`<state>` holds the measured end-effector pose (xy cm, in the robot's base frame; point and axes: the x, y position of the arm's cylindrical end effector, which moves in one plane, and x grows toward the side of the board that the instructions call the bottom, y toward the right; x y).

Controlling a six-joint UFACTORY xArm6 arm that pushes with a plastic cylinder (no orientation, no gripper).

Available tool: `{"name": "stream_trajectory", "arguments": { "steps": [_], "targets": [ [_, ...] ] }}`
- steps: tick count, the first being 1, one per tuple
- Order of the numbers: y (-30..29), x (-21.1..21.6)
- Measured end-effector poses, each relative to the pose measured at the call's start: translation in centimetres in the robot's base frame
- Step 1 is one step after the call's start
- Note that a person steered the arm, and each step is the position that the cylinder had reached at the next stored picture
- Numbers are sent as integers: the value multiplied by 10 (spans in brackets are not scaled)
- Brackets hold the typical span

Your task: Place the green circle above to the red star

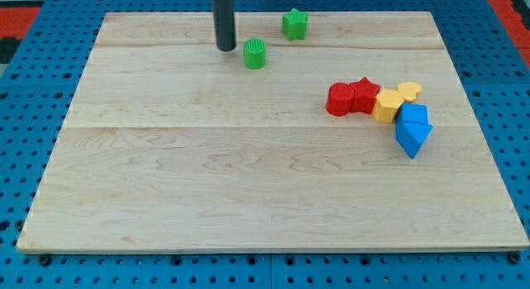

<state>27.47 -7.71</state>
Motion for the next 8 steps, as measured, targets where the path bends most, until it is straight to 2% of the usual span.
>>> {"name": "stream_trajectory", "arguments": {
  "steps": [1, 2, 4, 5, 6, 7, 8],
  "targets": [
    [3, 1],
    [52, 17],
    [117, 2],
    [170, 27],
    [191, 35],
    [191, 10],
    [211, 6]
  ]
}}
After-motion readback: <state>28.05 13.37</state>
